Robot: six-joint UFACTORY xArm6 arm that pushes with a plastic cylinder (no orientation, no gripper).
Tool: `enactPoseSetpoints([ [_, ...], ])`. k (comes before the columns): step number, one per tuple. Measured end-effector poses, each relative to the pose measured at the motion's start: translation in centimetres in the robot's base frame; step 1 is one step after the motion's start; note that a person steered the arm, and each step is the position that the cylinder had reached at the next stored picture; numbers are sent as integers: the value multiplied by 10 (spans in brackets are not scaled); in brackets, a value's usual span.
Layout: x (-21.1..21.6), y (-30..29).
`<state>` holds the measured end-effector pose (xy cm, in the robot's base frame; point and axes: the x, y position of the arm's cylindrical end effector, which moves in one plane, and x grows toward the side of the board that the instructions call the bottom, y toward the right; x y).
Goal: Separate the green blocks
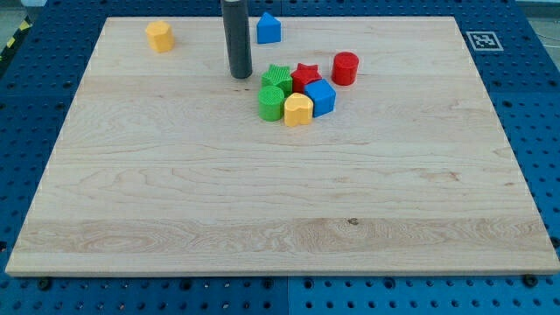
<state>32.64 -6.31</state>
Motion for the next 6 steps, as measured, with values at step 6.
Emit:
enactPoseSetpoints([
  [6,76,51],
])
